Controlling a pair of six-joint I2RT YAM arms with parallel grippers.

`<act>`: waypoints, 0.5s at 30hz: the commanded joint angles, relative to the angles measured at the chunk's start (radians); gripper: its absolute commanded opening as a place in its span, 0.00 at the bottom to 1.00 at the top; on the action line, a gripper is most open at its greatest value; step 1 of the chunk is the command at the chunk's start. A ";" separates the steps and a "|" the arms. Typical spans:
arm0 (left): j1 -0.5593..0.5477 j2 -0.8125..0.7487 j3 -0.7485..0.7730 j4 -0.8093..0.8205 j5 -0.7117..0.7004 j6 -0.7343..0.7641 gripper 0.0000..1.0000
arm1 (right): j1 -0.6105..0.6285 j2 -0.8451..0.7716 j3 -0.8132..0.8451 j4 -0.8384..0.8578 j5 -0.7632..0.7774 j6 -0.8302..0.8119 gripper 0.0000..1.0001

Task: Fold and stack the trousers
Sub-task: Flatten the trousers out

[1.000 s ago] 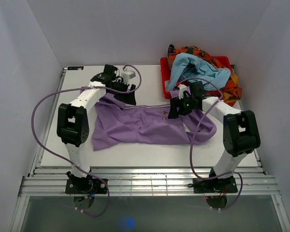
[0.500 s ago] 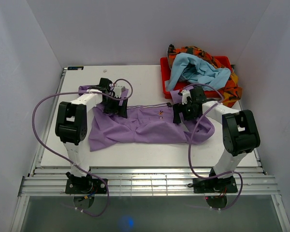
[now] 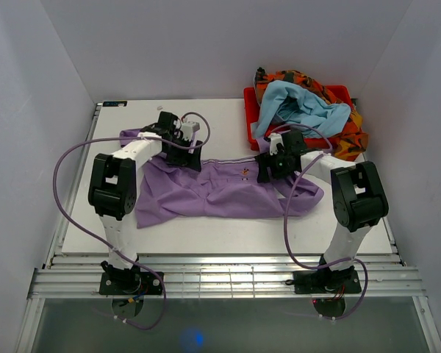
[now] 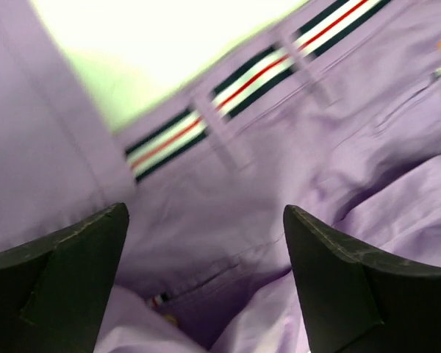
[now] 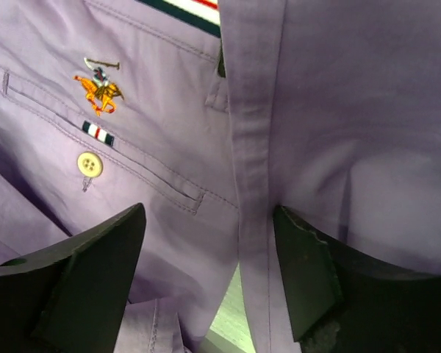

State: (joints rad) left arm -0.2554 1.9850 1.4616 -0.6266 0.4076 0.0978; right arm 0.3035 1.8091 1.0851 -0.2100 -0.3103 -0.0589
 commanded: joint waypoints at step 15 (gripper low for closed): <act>-0.266 0.198 0.243 0.028 -0.121 0.160 0.98 | -0.076 -0.122 -0.080 -0.038 -0.102 0.017 0.73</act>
State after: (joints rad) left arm -0.4816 2.1635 1.6951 -0.5823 0.3355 0.2512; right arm 0.2829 1.7615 1.0294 -0.2180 -0.3679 -0.0574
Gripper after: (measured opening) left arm 0.979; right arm 0.726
